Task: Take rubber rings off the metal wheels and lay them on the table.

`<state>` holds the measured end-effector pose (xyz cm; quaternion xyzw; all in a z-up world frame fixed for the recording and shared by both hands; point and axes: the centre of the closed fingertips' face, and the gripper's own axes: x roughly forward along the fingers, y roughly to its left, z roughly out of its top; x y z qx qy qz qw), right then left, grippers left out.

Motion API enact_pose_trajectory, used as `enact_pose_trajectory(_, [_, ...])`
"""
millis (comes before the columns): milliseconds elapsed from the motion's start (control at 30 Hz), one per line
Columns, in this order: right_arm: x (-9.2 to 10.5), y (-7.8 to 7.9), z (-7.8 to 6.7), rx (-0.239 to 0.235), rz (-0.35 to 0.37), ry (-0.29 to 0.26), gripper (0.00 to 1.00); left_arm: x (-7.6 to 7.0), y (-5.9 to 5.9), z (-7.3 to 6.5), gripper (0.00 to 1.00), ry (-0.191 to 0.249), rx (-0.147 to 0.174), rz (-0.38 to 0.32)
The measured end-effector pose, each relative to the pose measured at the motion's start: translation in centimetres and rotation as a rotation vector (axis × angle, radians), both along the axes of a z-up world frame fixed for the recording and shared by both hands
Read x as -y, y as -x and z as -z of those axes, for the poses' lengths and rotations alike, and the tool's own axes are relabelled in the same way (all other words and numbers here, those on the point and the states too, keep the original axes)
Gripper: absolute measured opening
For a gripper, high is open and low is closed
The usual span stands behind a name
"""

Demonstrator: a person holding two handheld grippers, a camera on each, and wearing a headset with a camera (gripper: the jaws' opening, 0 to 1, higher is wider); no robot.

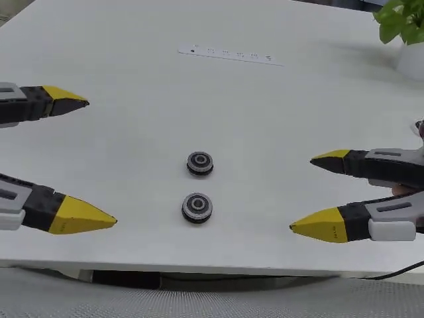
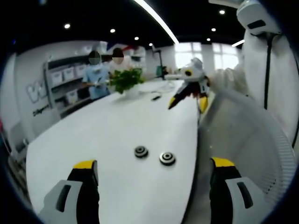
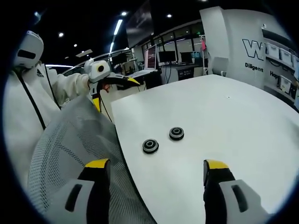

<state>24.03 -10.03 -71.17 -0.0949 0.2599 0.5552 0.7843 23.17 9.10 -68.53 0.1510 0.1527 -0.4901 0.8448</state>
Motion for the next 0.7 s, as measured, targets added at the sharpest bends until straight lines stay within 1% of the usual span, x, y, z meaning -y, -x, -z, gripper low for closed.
enact_pose_trajectory(167, [-0.6, -0.2, -0.3, 0.016, -0.019, -0.013, 0.73, 0.7, -0.4, -0.3, 1.0, 0.005, 0.023, 0.011])
enact_pose_trajectory(333, [-1.4, -0.6, -0.2, 0.027, -0.042, -0.016, 0.71, 1.7, -1.1, -0.8, 1.0, 0.027, 0.041, 0.02])
enact_pose_trajectory(400, [-1.8, -0.6, -0.1, 0.03, -0.054, -0.013, 0.7, 1.9, -1.3, -0.9, 1.0, 0.028, 0.046, 0.024])
enact_pose_trajectory(500, [-2.3, -0.7, 0.1, 0.033, -0.074, -0.008, 0.68, 2.4, -1.5, -0.8, 1.0, 0.03, 0.043, 0.037])
enact_pose_trajectory(600, [-2.8, -0.9, 0.2, 0.04, -0.092, -0.005, 0.65, 3.2, -1.8, -0.8, 1.0, 0.023, 0.067, 0.056])
enact_pose_trajectory(700, [-3.5, -1.0, 0.4, 0.043, -0.109, -0.01, 0.64, 3.8, -2.2, -0.6, 1.0, 0.024, 0.074, 0.066])
